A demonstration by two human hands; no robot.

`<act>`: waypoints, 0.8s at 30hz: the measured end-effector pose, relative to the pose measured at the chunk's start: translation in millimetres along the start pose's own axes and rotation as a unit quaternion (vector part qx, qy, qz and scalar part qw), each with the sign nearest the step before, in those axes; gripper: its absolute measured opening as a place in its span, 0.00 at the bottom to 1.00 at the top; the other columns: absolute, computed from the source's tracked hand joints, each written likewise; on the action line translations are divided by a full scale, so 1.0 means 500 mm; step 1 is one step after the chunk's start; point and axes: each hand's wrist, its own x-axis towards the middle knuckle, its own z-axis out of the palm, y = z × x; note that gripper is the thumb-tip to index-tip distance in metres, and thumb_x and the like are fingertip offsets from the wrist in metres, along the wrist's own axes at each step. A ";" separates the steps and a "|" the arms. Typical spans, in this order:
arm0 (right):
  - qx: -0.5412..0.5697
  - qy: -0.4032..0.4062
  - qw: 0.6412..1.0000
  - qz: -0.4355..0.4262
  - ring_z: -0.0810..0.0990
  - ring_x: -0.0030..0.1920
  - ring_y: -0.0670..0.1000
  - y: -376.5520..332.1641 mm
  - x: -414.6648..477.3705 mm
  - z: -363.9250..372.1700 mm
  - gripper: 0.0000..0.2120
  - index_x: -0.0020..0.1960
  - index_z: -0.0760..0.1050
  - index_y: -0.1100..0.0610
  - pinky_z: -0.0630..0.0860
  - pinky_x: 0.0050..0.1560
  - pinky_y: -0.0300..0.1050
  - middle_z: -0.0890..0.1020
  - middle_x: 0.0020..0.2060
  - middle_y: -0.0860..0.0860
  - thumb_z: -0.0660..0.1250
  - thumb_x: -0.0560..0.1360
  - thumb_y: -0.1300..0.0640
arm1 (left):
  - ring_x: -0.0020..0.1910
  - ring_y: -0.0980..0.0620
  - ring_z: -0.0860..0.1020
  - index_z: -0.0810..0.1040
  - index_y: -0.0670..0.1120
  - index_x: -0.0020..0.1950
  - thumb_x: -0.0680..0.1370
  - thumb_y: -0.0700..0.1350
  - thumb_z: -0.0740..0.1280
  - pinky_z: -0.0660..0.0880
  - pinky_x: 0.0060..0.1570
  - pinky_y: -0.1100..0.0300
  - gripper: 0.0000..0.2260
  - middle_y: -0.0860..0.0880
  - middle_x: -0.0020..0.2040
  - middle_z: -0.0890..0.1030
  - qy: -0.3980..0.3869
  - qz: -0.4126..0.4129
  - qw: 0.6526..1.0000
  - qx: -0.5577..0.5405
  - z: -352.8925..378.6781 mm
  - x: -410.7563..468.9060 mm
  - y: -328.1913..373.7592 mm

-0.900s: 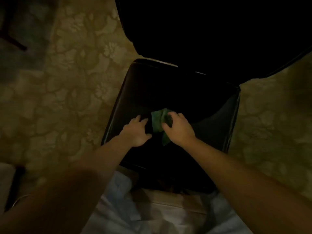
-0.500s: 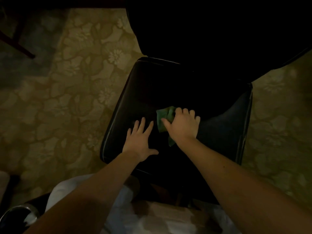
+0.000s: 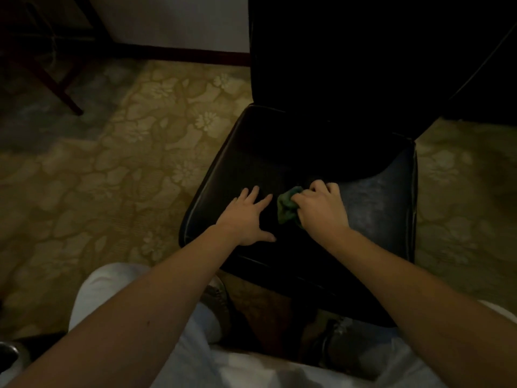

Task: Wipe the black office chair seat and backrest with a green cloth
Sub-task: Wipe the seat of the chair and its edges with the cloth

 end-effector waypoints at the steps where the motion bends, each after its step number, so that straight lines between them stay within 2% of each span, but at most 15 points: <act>1: 0.001 0.004 1.000 -0.002 0.73 0.57 0.56 -0.002 -0.016 0.001 0.10 0.57 0.79 0.52 0.64 0.56 0.52 0.83 0.49 0.49 0.63 0.77 0.55 | 0.80 0.40 0.41 0.41 0.54 0.81 0.74 0.66 0.68 0.47 0.77 0.45 0.47 0.45 0.81 0.40 0.004 0.004 1.000 0.002 0.004 -0.005 0.002; 3: 0.018 0.026 0.999 0.008 0.75 0.54 0.57 0.004 -0.038 0.008 0.10 0.55 0.80 0.53 0.68 0.54 0.53 0.84 0.47 0.51 0.68 0.74 0.58 | 0.80 0.40 0.42 0.42 0.54 0.81 0.75 0.65 0.67 0.47 0.77 0.44 0.46 0.44 0.81 0.40 0.014 0.001 1.000 0.008 0.011 -0.010 0.011; 5: 0.052 0.034 0.998 0.015 0.75 0.54 0.59 0.018 -0.051 0.011 0.13 0.58 0.80 0.55 0.71 0.51 0.53 0.84 0.50 0.52 0.69 0.74 0.60 | 0.80 0.40 0.42 0.42 0.54 0.82 0.75 0.65 0.67 0.47 0.78 0.44 0.46 0.44 0.81 0.40 0.020 -0.008 1.000 0.008 0.018 -0.011 0.022; 9: 0.124 -0.045 0.991 0.025 0.71 0.62 0.56 0.025 -0.057 0.023 0.17 0.67 0.73 0.54 0.72 0.58 0.51 0.78 0.61 0.51 0.61 0.79 0.58 | 0.80 0.41 0.43 0.43 0.55 0.81 0.74 0.67 0.67 0.47 0.77 0.45 0.46 0.45 0.82 0.41 0.021 -0.024 0.999 -0.006 0.033 -0.013 0.034; 11: 0.148 -0.041 0.988 0.037 0.71 0.63 0.55 0.017 -0.062 0.035 0.18 0.69 0.72 0.53 0.72 0.62 0.51 0.77 0.63 0.51 0.63 0.79 0.56 | 0.80 0.42 0.44 0.47 0.56 0.81 0.76 0.63 0.67 0.50 0.77 0.46 0.41 0.46 0.82 0.43 -0.003 -0.009 0.999 -0.046 0.017 -0.024 0.026; 14: 0.163 -0.004 0.985 0.059 0.71 0.63 0.56 0.006 -0.074 0.055 0.18 0.68 0.74 0.55 0.71 0.63 0.54 0.77 0.64 0.52 0.64 0.79 0.56 | 0.80 0.46 0.53 0.60 0.55 0.79 0.81 0.52 0.66 0.56 0.76 0.49 0.29 0.50 0.81 0.54 -0.010 0.021 0.994 -0.107 -0.015 -0.057 -0.011; 18: 0.188 0.029 0.978 0.084 0.73 0.59 0.57 -0.013 -0.078 0.058 0.15 0.64 0.77 0.56 0.72 0.60 0.54 0.80 0.61 0.52 0.63 0.78 0.61 | 0.71 0.50 0.70 0.74 0.54 0.71 0.82 0.44 0.65 0.68 0.70 0.55 0.18 0.52 0.73 0.72 0.064 0.004 0.986 -0.151 -0.016 -0.110 -0.067; 21: 0.210 0.029 0.977 0.028 0.73 0.57 0.54 -0.064 -0.078 0.045 0.16 0.65 0.77 0.55 0.72 0.59 0.52 0.80 0.61 0.51 0.63 0.78 0.62 | 0.64 0.56 0.76 0.80 0.50 0.65 0.82 0.39 0.64 0.69 0.62 0.66 0.15 0.53 0.63 0.80 0.132 -0.036 0.943 -0.302 -0.015 -0.150 -0.094; 24: 0.209 0.050 0.975 -0.054 0.72 0.59 0.52 -0.142 -0.077 0.029 0.17 0.66 0.76 0.52 0.71 0.60 0.49 0.79 0.63 0.49 0.62 0.79 0.60 | 0.59 0.58 0.78 0.82 0.48 0.63 0.81 0.36 0.63 0.71 0.62 0.65 0.14 0.53 0.58 0.83 0.169 -0.053 0.917 -0.359 -0.008 -0.182 -0.122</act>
